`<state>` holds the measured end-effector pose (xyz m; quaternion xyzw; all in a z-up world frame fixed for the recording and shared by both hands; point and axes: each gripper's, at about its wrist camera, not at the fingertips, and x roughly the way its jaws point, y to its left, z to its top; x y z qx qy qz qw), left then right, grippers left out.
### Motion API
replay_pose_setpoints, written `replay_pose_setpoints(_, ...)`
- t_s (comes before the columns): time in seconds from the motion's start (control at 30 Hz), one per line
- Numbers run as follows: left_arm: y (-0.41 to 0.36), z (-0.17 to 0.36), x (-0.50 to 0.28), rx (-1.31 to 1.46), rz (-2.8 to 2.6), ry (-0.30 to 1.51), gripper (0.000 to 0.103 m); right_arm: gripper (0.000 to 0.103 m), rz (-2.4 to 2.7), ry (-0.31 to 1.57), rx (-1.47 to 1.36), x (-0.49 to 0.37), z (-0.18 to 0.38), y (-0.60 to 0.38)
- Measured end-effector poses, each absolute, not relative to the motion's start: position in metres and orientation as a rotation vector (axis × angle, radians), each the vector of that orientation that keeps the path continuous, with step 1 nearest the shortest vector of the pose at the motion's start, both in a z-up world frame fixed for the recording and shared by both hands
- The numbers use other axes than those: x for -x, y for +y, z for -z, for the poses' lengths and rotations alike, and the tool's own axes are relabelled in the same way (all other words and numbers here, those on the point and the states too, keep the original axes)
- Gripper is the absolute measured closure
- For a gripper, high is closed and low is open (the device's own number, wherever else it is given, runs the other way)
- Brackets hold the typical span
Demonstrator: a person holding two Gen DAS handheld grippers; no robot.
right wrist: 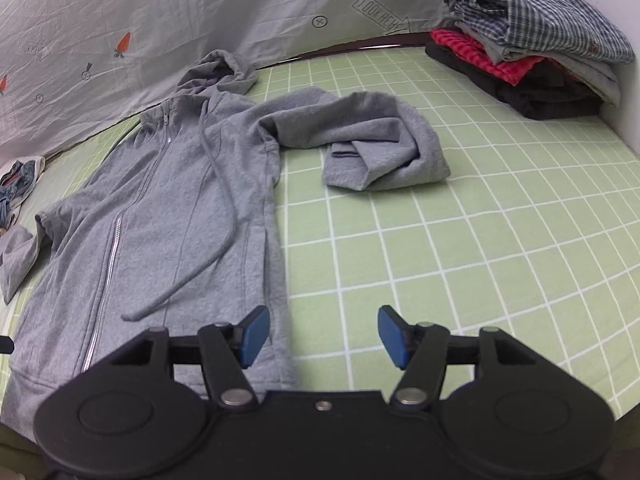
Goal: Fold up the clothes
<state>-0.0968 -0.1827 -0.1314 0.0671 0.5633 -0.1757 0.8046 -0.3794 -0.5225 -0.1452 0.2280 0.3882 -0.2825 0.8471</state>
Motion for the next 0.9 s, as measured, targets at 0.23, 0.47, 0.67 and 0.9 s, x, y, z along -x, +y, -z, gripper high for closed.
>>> replay_pose_setpoints(0.23,-0.234,0.148,0.081,-0.256,0.473,1.256,0.029,0.000,0.671,0.790,-0.548,0.368,0.155,-0.560)
replay_pose_setpoints(0.47,-0.263,0.167,0.043,-0.323,0.532,1.300,0.027,0.000,0.738,0.783,-0.608,0.348,0.166,-0.596)
replay_pose_setpoints(0.67,-0.283,0.169,0.008,-0.348,0.528,1.283,0.025,0.000,0.782,0.784,-0.557,0.321,0.172,-0.613)
replay_pose_setpoints(0.9,-0.296,0.177,0.000,-0.357,0.501,1.291,0.016,0.020,0.827,0.819,-0.501,0.299,0.176,-0.629)
